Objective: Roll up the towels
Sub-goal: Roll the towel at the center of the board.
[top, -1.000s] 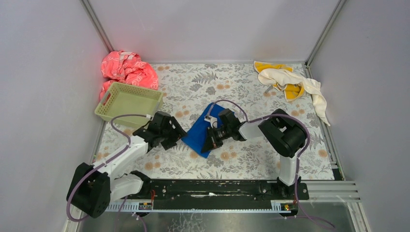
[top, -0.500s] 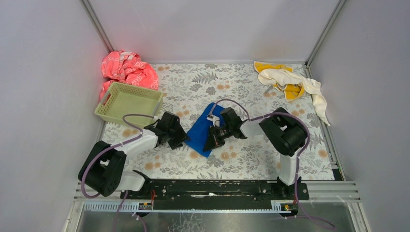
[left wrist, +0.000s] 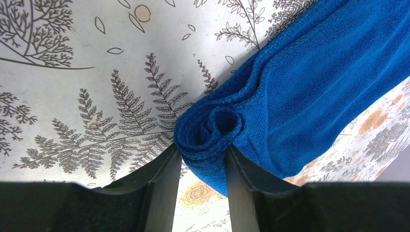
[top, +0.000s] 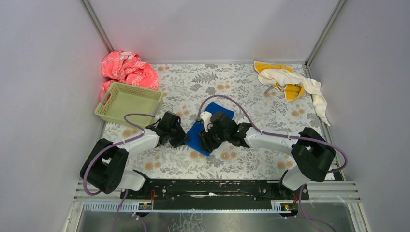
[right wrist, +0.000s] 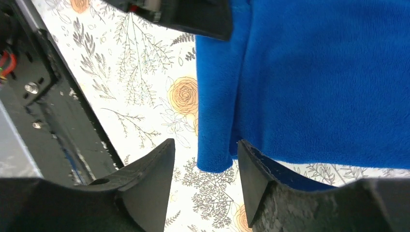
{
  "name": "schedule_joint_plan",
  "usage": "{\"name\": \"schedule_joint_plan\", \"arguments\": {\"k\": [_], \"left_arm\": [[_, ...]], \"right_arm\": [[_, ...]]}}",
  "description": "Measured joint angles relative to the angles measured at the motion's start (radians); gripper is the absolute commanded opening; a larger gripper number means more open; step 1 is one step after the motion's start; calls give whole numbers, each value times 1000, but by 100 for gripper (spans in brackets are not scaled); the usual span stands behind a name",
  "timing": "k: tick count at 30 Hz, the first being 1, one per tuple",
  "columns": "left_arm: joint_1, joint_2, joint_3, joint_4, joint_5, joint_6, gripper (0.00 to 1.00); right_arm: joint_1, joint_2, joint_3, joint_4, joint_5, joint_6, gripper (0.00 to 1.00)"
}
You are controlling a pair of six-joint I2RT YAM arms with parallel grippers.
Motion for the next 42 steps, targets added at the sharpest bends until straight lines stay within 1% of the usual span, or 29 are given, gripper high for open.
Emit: {"name": "schedule_joint_plan", "arguments": {"k": [6,9,12,19,21,23,26,30,32,36,42], "left_arm": [[0,3,0,7,1,0,36],[0,4,0,8,1,0,36],[0,5,0,9,2,0,36],[0,5,0,10,4,-1,37],[0,5,0,11,5,-1,38],[0,5,0,11,4,-1,39],[0,0,0,11,3,-2,46],[0,-37,-2,-17,-15,-2,58],[0,-78,-3,-35,-31,-2,63],[0,-171,-3,-86,-64,-2,71],[0,-225,-3,-133,-71,-2,72]], "right_arm": [[157,-14,14,-23,219,-138,59],[212,-5,15,-23,295,-185,59],[239,30,17,-17,342,-221,59],[250,151,23,3,407,-284,57],[253,164,35,7,418,-298,52],[255,174,44,10,430,-309,42],[255,190,59,8,437,-327,27],[243,193,64,6,386,-327,11],[222,192,67,12,323,-312,7],[134,192,64,35,125,-223,7],[-28,195,1,143,-185,-41,8]]}}
